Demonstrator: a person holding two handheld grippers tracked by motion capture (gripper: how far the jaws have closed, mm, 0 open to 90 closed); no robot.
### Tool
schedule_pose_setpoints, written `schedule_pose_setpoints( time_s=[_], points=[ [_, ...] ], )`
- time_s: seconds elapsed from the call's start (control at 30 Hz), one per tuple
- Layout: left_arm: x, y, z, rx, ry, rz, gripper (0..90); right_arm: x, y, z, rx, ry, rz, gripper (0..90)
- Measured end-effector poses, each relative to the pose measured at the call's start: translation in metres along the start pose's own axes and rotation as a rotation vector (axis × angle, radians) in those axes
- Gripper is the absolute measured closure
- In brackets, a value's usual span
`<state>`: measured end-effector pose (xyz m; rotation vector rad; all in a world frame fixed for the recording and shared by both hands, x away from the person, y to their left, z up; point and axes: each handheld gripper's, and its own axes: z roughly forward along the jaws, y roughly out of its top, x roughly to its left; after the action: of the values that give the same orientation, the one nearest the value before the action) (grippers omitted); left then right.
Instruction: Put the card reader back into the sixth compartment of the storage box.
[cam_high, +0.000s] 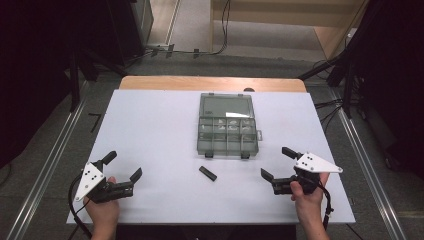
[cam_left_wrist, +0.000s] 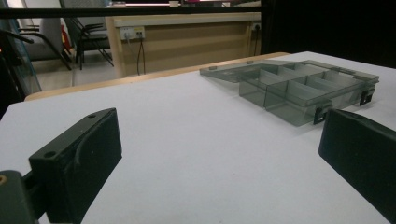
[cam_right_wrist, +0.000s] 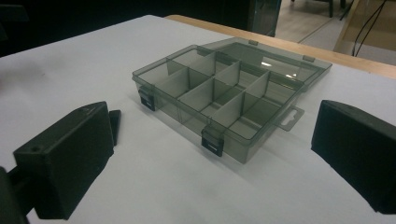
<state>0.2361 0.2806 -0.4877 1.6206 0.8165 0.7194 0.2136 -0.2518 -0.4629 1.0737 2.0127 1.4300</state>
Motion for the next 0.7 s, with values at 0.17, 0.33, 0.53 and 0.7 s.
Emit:
schedule_pose_setpoints(
  time_s=[0.17,0.33,0.53,0.7],
  points=[
    [0.000,0.000,0.000,-0.001,-0.002,0.000,0.0,0.003,0.003,0.004,0.005,0.006,-0.008,0.0],
    [0.000,0.000,0.000,0.000,-0.001,0.000,0.0,0.006,0.007,0.012,0.024,0.022,-0.019,0.0],
    [0.000,0.000,0.000,0.000,-0.001,0.001,0.0,0.009,0.012,0.018,0.034,0.045,-0.024,0.0],
    [0.000,0.000,0.000,0.000,-0.002,0.000,0.0,0.012,0.016,0.023,0.041,0.056,-0.038,0.0]
  ],
)
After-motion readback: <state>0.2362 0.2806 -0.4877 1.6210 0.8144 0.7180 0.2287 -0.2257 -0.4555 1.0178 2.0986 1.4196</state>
